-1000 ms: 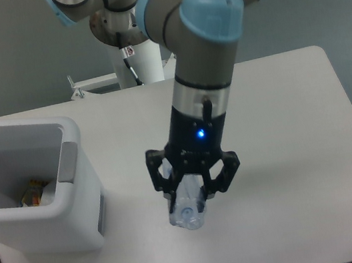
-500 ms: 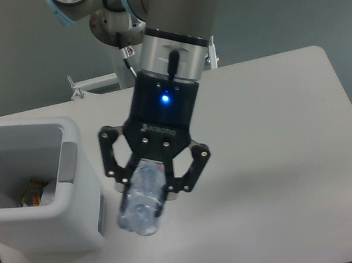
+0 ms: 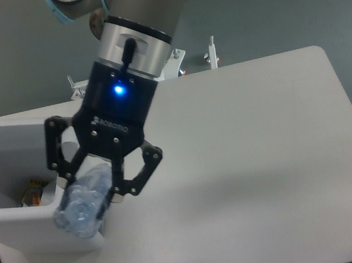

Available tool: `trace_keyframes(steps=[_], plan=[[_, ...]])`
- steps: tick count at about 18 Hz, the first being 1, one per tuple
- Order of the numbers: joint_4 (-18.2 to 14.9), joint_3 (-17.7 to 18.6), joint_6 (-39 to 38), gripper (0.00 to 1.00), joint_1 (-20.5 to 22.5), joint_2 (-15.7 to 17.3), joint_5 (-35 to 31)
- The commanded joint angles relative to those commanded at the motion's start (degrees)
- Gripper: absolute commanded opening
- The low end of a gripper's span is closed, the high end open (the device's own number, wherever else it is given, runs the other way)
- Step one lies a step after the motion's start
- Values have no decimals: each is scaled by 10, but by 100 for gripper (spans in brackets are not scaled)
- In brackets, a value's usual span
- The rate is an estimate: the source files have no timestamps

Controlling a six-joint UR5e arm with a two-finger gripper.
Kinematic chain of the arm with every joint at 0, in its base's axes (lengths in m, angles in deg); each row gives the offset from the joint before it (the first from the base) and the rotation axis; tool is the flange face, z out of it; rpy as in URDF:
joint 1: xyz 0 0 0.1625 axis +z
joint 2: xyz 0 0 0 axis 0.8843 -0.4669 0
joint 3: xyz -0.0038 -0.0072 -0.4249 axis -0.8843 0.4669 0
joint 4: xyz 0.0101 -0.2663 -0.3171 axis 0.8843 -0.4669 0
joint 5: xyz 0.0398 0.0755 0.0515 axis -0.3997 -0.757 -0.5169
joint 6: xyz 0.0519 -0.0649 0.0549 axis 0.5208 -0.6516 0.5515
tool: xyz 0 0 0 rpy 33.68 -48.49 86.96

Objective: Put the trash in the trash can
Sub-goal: 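Lower the bottle into the bin and open the gripper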

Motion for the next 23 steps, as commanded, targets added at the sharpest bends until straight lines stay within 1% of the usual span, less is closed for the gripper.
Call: trace_keyframes(steps=[2,4,5,6,8,10,12,14,18,19,20,22,23], plan=[[0,4,-13,44,-10,5,2],[0,4,-46,45,-25,7,2],[0,7,-56,47,-29,8,2],[1,11,-56,50,-33,8,3],[3,22,-50,50,-45,7,1],[24,47,-38,50,-60,11,1],[43,81,-23,50,-63,21,-1],[45,99,10,50,-70,26,-2],[46,121,31,52,-74,33,-3],[46,130,43,56,-74,38,-3],[46,139,55,65,-74,41,-3],[46,153,73,88,-74,49,-3],[46,156,78,93,-74,51,-3]])
